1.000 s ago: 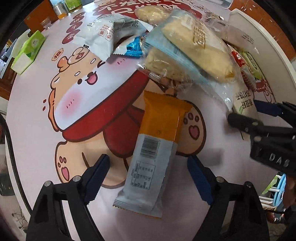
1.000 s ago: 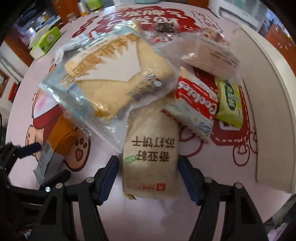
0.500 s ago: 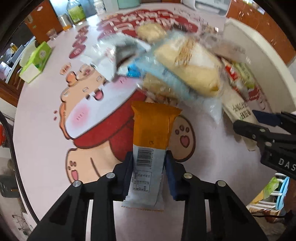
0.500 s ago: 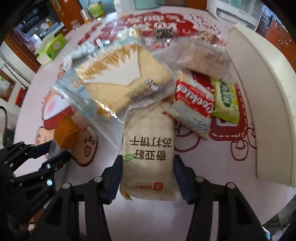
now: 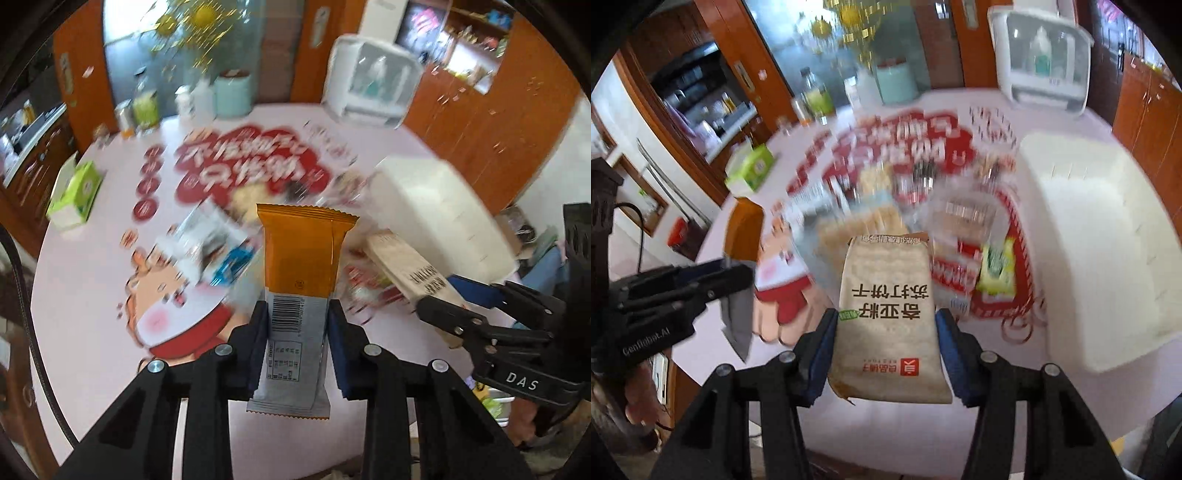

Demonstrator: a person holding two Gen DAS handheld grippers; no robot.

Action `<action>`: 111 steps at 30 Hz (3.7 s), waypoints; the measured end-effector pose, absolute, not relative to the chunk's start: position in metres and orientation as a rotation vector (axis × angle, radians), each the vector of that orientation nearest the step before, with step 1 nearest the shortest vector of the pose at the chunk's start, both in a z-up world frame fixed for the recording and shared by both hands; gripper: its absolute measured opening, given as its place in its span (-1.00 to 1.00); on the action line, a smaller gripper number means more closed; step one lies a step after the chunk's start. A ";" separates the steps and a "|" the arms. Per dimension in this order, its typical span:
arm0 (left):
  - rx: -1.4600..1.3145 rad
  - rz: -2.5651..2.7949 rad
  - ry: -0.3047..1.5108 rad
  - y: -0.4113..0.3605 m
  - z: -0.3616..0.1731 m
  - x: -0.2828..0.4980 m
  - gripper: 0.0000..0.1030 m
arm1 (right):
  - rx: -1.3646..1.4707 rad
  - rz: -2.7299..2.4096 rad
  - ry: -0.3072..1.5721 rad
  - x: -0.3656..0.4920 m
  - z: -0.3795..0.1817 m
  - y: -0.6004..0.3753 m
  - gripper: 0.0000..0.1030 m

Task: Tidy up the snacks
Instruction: 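Carry both snacks into the white bin and open both tools, then move both tools back over the snack pile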

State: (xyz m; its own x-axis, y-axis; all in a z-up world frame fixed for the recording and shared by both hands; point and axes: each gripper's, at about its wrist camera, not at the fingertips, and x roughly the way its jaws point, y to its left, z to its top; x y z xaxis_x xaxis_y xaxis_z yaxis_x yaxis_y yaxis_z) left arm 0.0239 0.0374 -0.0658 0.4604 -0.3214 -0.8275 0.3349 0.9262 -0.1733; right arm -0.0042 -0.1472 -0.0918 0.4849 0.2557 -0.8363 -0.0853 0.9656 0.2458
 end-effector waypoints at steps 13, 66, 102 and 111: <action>0.040 -0.608 0.892 -0.121 0.000 0.052 -0.42 | 0.140 -0.021 0.807 -0.001 0.005 -0.264 0.05; -0.059 -0.277 0.841 0.018 0.010 0.071 0.87 | 0.251 -0.180 0.765 0.019 -0.005 -0.277 0.52; 0.038 -0.280 0.978 0.056 -0.070 0.075 0.86 | 0.084 -0.110 0.923 0.015 -0.037 -0.162 0.52; 0.076 -0.274 1.105 0.025 -0.114 0.090 0.86 | 0.115 -0.038 1.069 0.046 -0.092 -0.175 0.52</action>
State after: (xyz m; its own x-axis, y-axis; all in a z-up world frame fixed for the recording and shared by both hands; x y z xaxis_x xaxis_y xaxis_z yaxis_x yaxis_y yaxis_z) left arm 0.0895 0.0249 -0.1136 0.4195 -0.1804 -0.8897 0.2556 0.9639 -0.0749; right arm 0.0456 -0.1750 -0.0924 0.4808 0.0251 -0.8765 0.0865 0.9934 0.0759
